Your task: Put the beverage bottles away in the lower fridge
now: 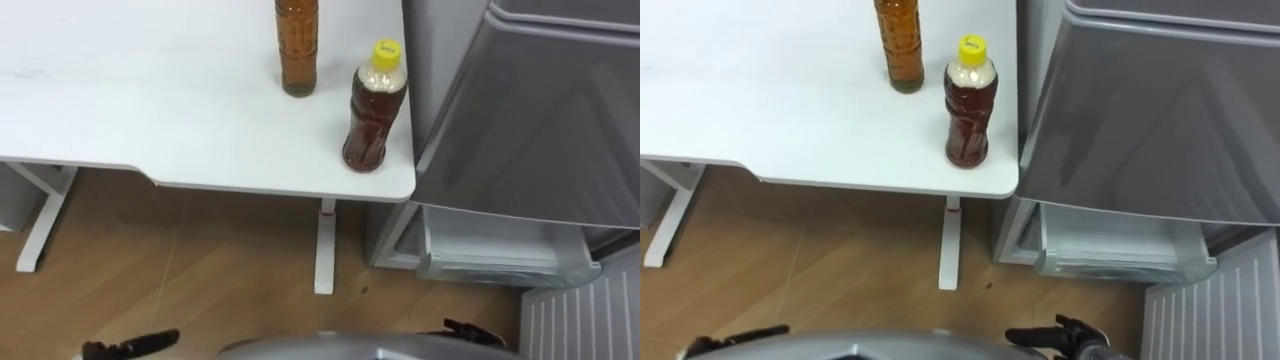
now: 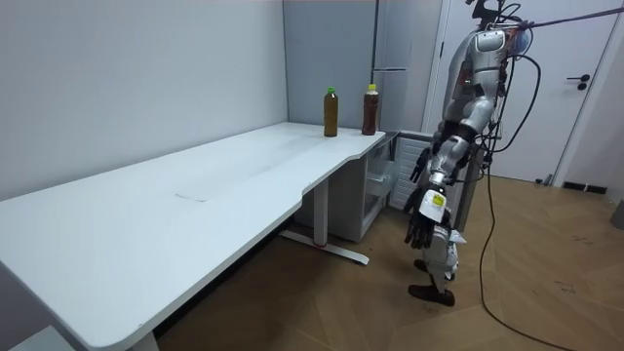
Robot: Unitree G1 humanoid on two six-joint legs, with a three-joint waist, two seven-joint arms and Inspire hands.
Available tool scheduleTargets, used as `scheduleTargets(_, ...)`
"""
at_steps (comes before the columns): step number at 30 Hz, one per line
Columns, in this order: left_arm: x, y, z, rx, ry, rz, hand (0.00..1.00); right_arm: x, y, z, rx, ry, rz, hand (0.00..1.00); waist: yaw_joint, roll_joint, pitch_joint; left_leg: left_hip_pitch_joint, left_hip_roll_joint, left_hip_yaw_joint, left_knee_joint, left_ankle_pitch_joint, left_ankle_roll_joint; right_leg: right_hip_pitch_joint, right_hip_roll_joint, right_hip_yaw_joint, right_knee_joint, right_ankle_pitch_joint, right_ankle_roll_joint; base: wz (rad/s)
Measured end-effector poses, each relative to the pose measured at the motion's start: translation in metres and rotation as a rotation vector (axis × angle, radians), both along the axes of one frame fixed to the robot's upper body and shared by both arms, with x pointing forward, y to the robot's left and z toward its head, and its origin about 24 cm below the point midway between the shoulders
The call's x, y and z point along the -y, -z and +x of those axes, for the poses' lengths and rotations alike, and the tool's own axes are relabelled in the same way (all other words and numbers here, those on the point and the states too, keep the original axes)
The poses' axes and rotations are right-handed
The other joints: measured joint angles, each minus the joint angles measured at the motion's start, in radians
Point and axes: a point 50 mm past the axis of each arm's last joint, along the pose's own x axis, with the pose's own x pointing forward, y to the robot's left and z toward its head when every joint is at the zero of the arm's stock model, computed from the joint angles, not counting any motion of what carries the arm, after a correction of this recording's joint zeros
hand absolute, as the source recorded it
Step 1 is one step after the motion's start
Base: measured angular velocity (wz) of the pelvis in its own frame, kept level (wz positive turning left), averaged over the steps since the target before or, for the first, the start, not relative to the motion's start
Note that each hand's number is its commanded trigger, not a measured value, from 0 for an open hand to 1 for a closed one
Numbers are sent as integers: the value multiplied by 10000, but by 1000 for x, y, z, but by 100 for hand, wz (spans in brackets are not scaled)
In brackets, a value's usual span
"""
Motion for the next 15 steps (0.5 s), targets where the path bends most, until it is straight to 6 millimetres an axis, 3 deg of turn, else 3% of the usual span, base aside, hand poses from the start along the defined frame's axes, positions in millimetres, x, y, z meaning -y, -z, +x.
scheduleTargets(5, -11, -37, 41, 2468, -538, 2388, 0, 1, -1, 2, 298, -182, -315, 0, 254, -63, -41, -8, -1, -4, 3, 1, -1, 18, -5, -77, 16, 0, 0, 1)
scheduleTargets(9, -11, -62, 61, 3650, -481, 3478, 0, 0, -1, 3, 435, -315, -447, 0, 191, -106, -56, -90, -16, -94, 52, -1, 1, 4, -7, -113, 16, 1, 0, 6)
scheduleTargets(15, -5, -121, 101, 6575, 406, 5277, 0, 2, -2, 4, 656, -710, -612, 0, 169, -116, -65, -23, -13, -144, 29, 3, -5, 37, -4, -194, 3, 1, 0, 3)
